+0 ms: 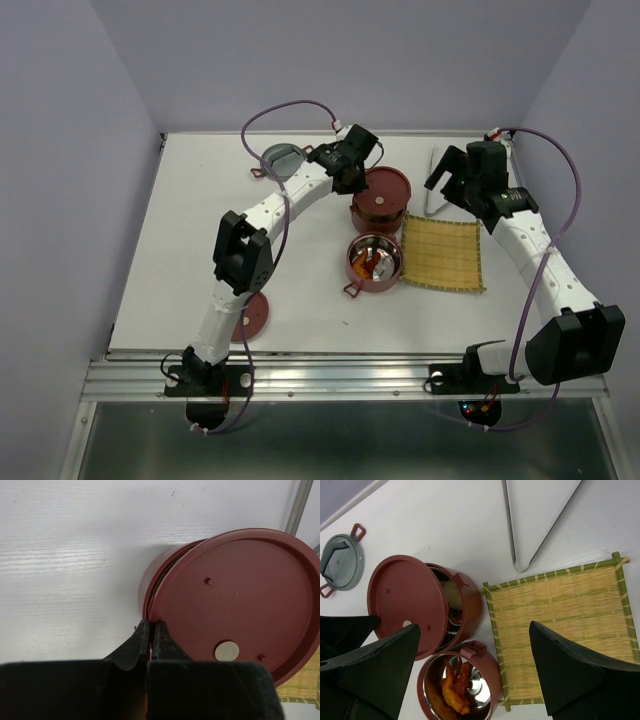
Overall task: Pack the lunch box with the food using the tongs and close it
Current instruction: Close the box lid on the packing box.
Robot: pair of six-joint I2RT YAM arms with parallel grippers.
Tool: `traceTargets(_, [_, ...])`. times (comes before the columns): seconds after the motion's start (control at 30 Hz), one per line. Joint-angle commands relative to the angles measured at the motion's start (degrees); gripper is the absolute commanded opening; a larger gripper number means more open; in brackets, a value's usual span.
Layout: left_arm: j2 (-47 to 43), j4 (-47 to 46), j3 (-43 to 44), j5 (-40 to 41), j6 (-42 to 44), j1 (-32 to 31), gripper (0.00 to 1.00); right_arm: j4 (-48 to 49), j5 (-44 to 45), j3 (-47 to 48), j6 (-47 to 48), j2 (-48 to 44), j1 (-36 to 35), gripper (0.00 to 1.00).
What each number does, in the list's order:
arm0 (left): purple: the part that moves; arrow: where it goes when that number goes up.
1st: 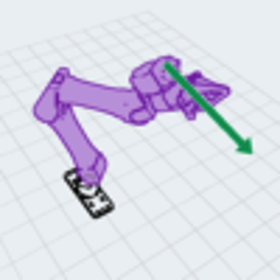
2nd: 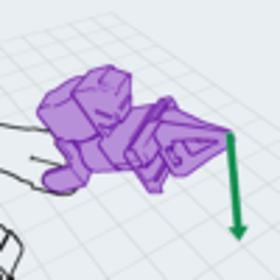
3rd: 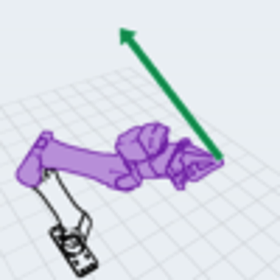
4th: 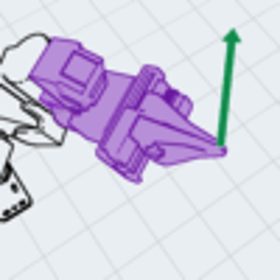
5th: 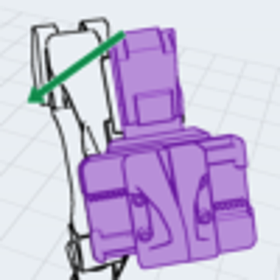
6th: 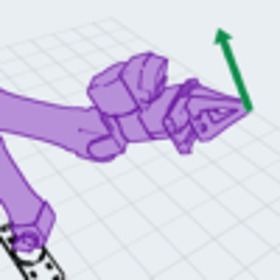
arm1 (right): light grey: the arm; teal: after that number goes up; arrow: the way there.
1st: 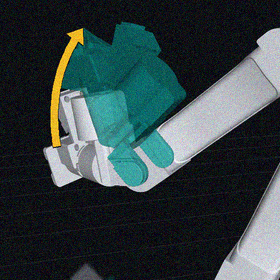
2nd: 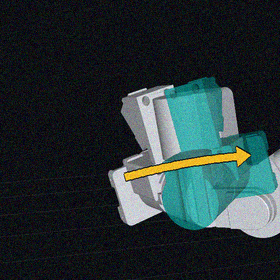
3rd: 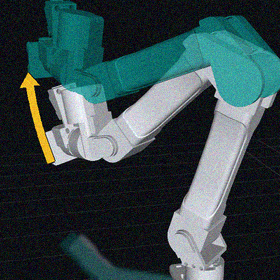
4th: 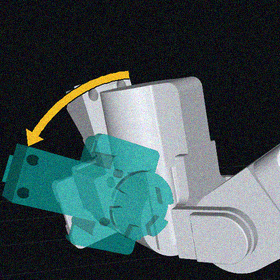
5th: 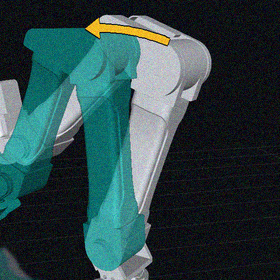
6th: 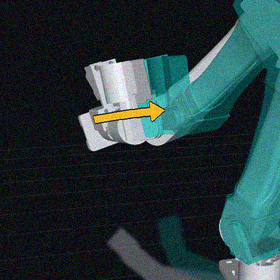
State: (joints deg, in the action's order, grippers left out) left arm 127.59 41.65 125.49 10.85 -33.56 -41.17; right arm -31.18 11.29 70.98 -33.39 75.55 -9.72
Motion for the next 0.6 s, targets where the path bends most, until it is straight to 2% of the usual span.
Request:
traceTargets(0.0, [0.29,0.09,1.16,2.59,-4.13,-0.32,0.0,0.42,-0.83,1.35,0.16,-0.05,0.4,0.96])
traceTargets(0.57, [1.34,5.02,1.77,6.11,-12.31,-1.1,0.0,1.03,-2.15,1.0,0.08,0.74,0.4,0.96])
